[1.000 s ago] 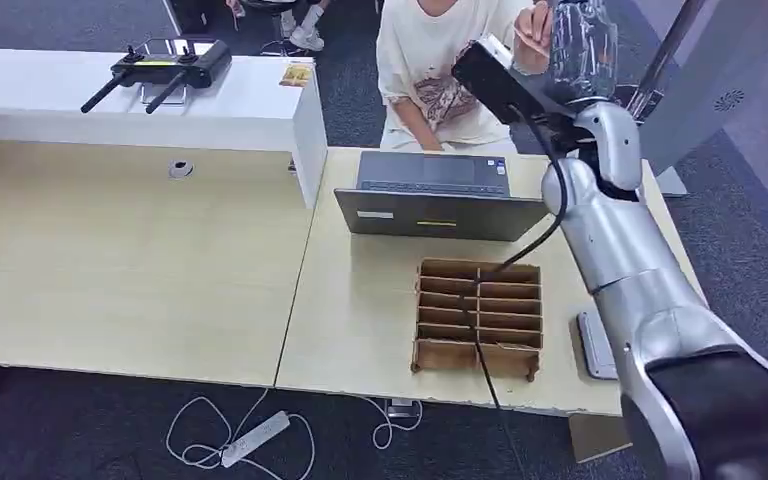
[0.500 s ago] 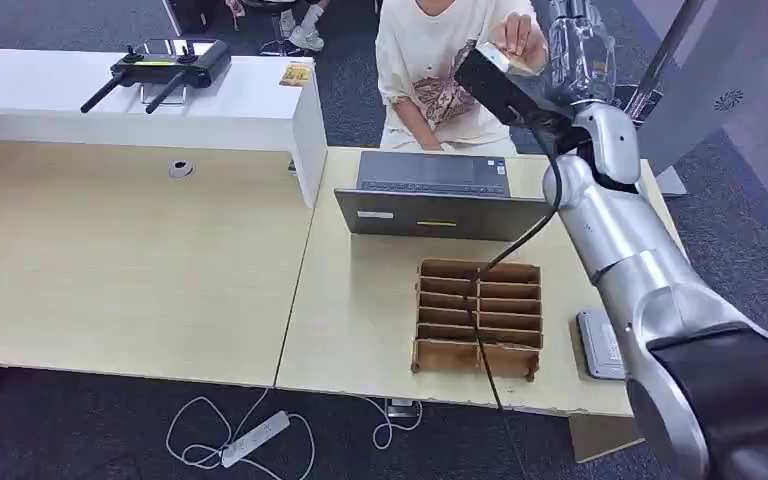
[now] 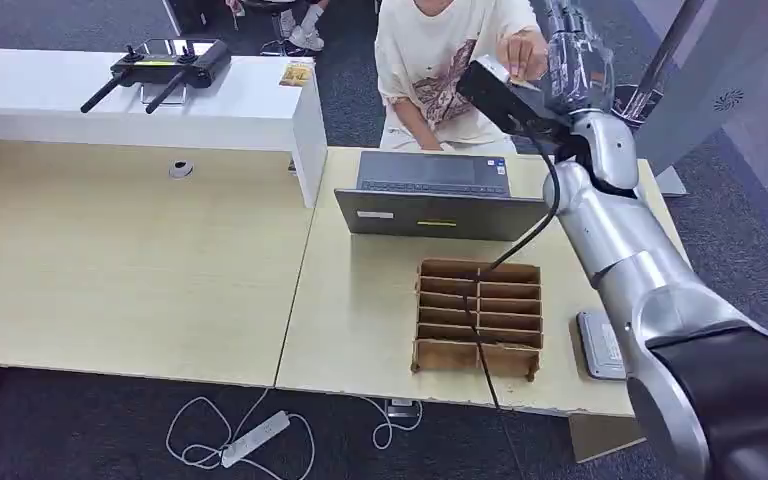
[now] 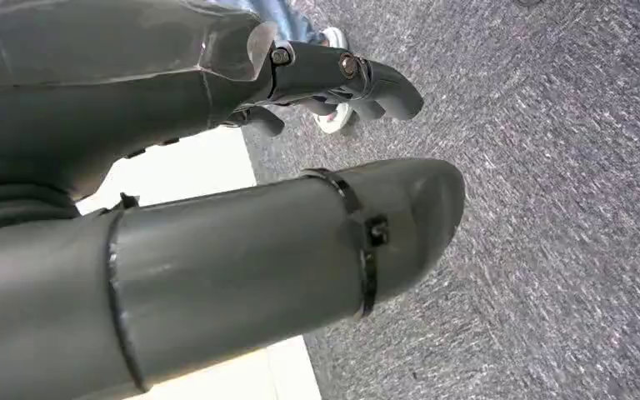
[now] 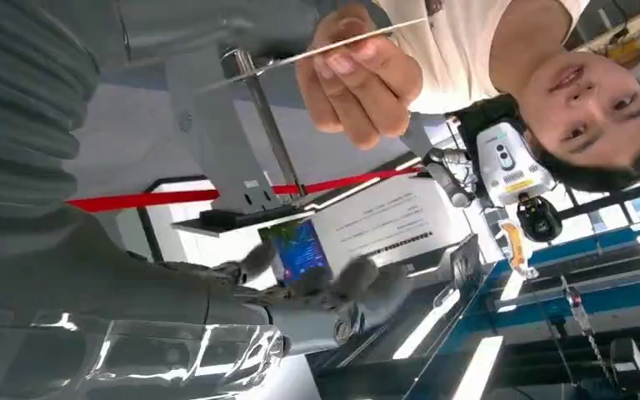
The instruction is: Pass the card to the sensor for recognition and then transmit it.
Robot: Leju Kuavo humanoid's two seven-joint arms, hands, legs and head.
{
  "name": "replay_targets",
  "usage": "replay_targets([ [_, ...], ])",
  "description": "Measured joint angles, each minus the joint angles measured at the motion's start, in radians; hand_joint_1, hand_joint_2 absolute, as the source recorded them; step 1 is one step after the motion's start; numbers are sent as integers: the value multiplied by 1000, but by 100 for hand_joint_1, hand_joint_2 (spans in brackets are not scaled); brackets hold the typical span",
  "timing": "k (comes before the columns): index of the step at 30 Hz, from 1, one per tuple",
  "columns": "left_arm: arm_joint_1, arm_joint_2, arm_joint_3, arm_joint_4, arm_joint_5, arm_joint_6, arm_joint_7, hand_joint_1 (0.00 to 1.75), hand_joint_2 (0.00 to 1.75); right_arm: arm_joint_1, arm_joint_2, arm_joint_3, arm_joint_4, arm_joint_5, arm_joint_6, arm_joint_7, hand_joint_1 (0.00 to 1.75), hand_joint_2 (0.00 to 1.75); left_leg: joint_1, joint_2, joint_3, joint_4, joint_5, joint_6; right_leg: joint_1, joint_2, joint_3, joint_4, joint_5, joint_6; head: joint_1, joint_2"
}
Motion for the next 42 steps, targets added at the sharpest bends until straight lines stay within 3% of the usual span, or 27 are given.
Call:
replay_targets([
  [27, 1, -2, 17, 0, -29, 14, -2, 0, 0, 5, -32, -61, -6, -47, -11, -81, 175, 175, 0, 0, 0, 0, 0, 0, 0, 0, 0, 0, 0, 0, 0, 0],
  [30, 1, -2, 27, 0, -29, 16, -2, 0, 0, 11, -32, -78, -17, -119, -24, -141, 175, 175, 0, 0, 0, 0, 0, 0, 0, 0, 0, 0, 0, 0, 0, 0],
  [33, 1, -3, 35, 0, -28, 18, -2, 0, 0, 37, -32, -126, -60, -264, 17, -215, 175, 175, 0, 0, 0, 0, 0, 0, 0, 0, 0, 0, 0, 0, 0, 0],
  [38, 1, -6, 49, 0, -29, 17, -2, 0, 0, 96, -39, -192, -141, -469, 135, -273, 175, 175, 0, 0, 0, 0, 0, 0, 0, 0, 0, 0, 0, 0, 0, 0],
  [42, 2, -7, 58, 0, -34, 14, -4, 0, 0, 173, -79, -233, -242, -680, 264, -293, 175, 175, 0, -1, 0, 0, 0, 0, 0, -1, 0, -1, 0, 0, 0, 0],
])
